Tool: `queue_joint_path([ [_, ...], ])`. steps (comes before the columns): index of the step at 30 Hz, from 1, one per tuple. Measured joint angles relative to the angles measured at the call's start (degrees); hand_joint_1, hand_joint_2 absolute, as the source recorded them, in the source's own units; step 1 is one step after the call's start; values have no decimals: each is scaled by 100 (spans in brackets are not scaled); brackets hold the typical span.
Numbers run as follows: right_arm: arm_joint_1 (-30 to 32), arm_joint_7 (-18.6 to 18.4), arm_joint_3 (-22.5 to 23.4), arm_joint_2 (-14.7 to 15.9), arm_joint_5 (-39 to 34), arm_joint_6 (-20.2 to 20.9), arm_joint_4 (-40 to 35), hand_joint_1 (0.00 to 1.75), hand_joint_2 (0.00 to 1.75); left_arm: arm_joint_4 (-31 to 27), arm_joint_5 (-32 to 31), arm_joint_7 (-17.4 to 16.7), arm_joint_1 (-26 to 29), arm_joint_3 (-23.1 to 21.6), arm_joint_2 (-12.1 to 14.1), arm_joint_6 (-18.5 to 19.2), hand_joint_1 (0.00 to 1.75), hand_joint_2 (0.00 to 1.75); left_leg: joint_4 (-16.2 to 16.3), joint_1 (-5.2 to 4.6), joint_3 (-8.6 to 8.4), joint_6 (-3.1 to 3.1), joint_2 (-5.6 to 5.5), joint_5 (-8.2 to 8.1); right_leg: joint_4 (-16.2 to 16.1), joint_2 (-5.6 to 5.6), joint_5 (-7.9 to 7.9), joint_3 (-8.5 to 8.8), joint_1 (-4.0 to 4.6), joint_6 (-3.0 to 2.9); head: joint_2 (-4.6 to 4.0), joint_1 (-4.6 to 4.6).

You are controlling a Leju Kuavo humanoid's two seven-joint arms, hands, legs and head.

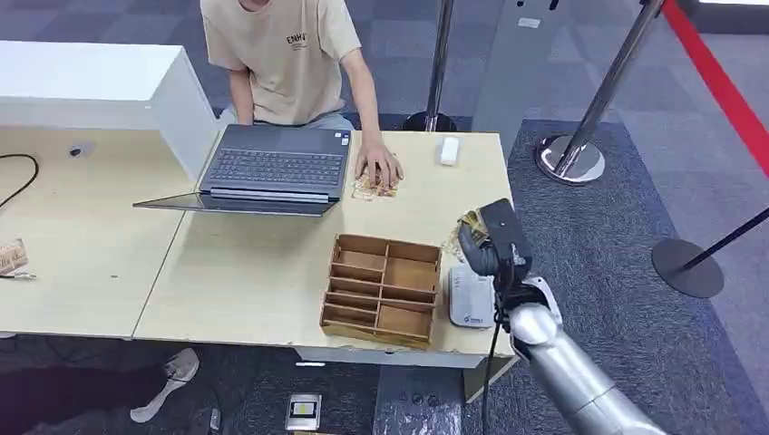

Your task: Pass the card to the sensor for recognition and then transmit it.

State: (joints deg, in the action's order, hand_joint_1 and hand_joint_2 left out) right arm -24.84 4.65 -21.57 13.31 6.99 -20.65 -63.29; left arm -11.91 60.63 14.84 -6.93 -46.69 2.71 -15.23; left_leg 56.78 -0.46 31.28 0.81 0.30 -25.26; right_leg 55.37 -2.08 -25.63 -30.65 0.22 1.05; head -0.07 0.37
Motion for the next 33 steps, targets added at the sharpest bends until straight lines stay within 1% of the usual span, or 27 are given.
queue_joint_path([
  [5, 7, 70, 31, 76, -72, 48, -540, 175, 175, 0, -13, 9, 0, -2, 0, 4, 0, 0, 0, -1, 5, 0, 0, 0, 0, -1, 0, -3, 0, 0, 0, 0],
  [8, -85, -2, 35, 166, -332, 286, -898, 175, 175, 0, -48, -2, -6, -2, 0, 4, 0, 0, 0, -2, 8, 0, 0, 0, 1, 0, 1, -6, -1, 1, 0, 0],
  [12, -362, -105, 13, 232, -345, 472, -1135, 175, 175, 0, -107, -48, -25, -2, 0, 7, 0, 0, 0, -2, 8, 0, 1, 1, 1, 0, 1, -7, -1, 1, 0, 0],
  [16, -644, -179, -46, 265, -68, 529, -1209, 175, 175, 0, -151, -85, -44, -4, 0, 9, 0, 0, 0, -2, 10, 0, 0, 1, 3, 0, 1, -7, -1, 0, 0, 0],
  [20, -1022, -227, -210, 262, 376, 564, -1172, 175, 175, 0, -208, -116, -95, -7, -2, 17, 0, 0, 0, -1, 15, 0, -1, 1, 4, -1, 0, -11, -1, 0, 0, 0],
  [25, -1303, -232, -415, 208, 638, 529, -1058, 175, 175, 0, -243, -166, -138, -9, -7, 26, 0, 0, 0, -1, 20, 0, -2, 1, 5, -1, 0, -16, -1, 0, 0, 0],
  [27, -1415, -212, -496, 175, 875, 454, -997, 175, 175, -2, -271, -186, -146, -9, -9, 33, 0, 0, 0, -1, 24, 0, -3, 1, 6, -1, 0, -17, 0, 0, 0, 2],
  [29, -1552, -129, -612, 118, 1238, 277, -874, 175, 175, -2, -313, -212, -156, -13, -13, 35, 0, 0, 0, -1, 27, 0, -2, 1, 7, -1, 0, -22, -1, 0, 0, 2],
  [31, -1766, -87, -752, -9, 1717, -82, -658, 175, 175, -2, -372, -265, -205, -20, -26, 35, 0, 0, 0, -1, 30, 0, -2, 1, 8, 0, 1, -25, -1, 0, 0, 0],
  [33, -1983, -87, -859, -153, 2353, -583, -441, 175, 175, -11, -433, -304, -261, -20, -55, 33, 0, 0, 0, -1, 29, 0, -6, 2, 8, -3, 0, -25, -1, 0, 0, 0],
])
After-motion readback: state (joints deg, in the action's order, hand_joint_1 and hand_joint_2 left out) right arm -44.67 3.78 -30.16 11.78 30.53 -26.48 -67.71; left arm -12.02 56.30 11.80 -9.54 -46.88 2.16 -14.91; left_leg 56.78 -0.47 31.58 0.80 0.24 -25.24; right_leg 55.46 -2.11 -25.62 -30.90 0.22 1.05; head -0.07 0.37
